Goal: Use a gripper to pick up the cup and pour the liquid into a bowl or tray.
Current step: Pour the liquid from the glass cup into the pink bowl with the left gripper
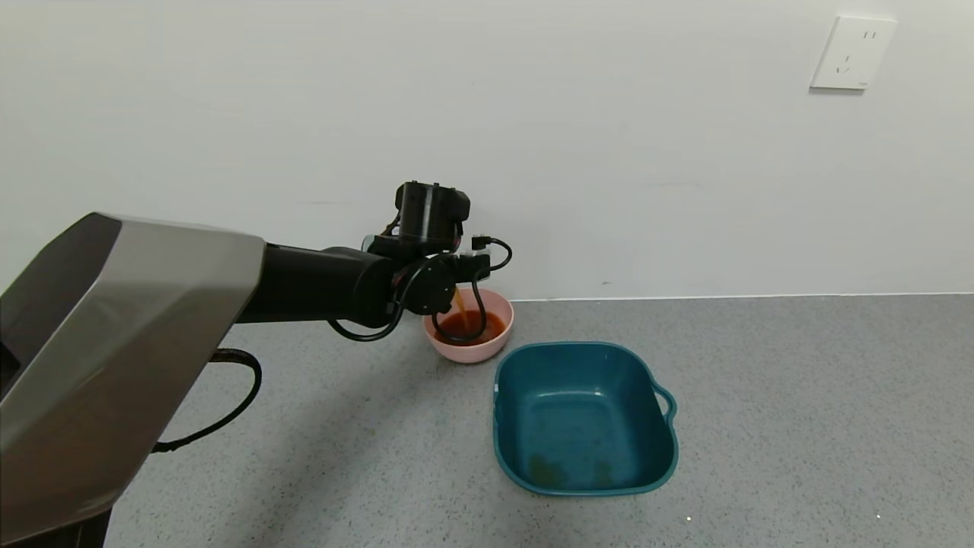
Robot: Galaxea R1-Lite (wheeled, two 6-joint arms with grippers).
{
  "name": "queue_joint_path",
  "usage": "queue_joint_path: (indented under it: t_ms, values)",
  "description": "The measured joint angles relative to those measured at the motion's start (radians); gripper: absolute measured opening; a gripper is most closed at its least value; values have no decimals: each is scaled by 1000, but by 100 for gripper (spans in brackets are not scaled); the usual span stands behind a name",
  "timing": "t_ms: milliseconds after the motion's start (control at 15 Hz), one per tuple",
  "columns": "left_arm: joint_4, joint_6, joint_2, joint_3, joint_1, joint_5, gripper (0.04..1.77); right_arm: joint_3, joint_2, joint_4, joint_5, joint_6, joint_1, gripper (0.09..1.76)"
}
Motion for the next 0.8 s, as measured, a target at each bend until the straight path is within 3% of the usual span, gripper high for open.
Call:
queue_joint_path:
  t_ms: [600, 800]
  values:
    - [0, 108, -20, -9, -4, 3, 125, 0, 0, 0, 0, 0, 0, 171]
    - [1, 129, -25, -7, -18, 41, 125, 0, 0, 0, 0, 0, 0, 171]
